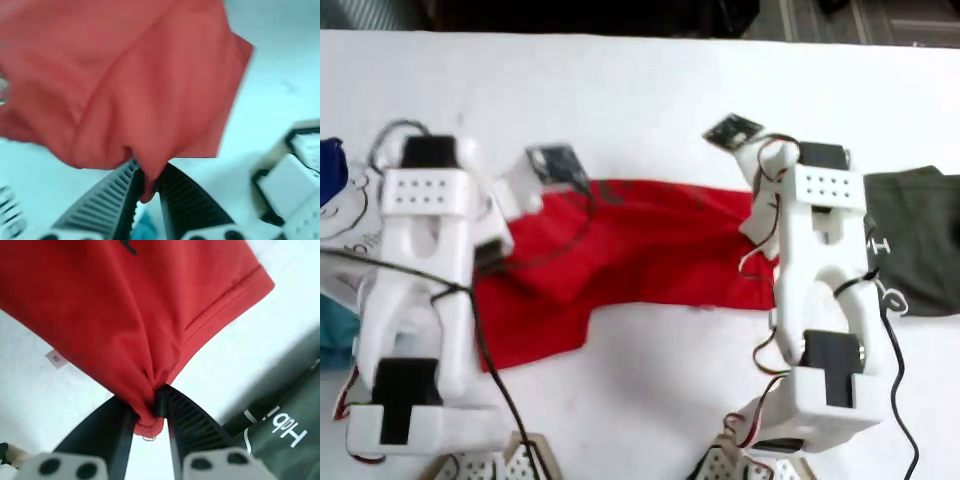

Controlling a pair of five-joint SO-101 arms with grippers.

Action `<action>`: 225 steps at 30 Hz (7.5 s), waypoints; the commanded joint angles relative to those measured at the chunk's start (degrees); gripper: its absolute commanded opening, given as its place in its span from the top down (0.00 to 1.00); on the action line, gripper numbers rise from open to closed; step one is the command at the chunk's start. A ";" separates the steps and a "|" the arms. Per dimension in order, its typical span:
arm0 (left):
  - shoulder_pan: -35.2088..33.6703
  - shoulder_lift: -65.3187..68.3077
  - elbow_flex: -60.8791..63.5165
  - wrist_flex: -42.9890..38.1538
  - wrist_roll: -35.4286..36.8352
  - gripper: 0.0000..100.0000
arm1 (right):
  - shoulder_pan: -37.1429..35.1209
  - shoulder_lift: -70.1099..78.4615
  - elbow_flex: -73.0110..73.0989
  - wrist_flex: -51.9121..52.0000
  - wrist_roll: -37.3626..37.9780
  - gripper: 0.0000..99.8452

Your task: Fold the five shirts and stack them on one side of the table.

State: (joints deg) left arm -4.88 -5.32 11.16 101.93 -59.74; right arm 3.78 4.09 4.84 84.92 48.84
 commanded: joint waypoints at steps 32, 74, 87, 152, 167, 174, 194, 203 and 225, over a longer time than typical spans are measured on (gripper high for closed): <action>-2.33 -11.03 2.37 0.35 12.66 0.78 | 1.01 -0.48 -4.04 5.49 5.71 0.52; -4.09 19.30 -3.96 -24.44 32.44 0.98 | -5.41 28.88 -19.96 -24.40 -18.73 0.98; -9.01 25.45 -23.65 -11.25 28.22 0.98 | -6.55 33.45 -38.59 -14.20 -18.81 0.98; -52.00 -12.88 -24.88 -3.69 29.63 0.85 | -25.63 16.31 -37.19 13.93 -11.96 0.98; -53.14 -13.14 -19.08 -3.25 29.71 0.85 | -62.29 -2.15 3.69 0.13 -14.24 0.60; -54.02 -13.23 -19.16 -3.25 29.71 0.85 | -69.49 4.35 6.77 -10.33 -14.59 0.60; -55.25 -13.23 -19.43 -3.25 29.27 0.85 | -68.88 27.91 -8.53 -14.73 -20.22 0.99; -55.25 -13.23 -19.43 -3.25 29.27 0.85 | -67.38 21.85 -12.48 -14.37 -19.69 0.98; -55.16 -13.32 -19.43 -3.25 29.27 0.85 | -52.88 30.99 -35.96 -11.91 -19.69 0.77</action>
State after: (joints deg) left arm -59.91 -16.66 -7.65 99.03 -30.46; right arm -50.29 34.59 -25.93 71.47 29.05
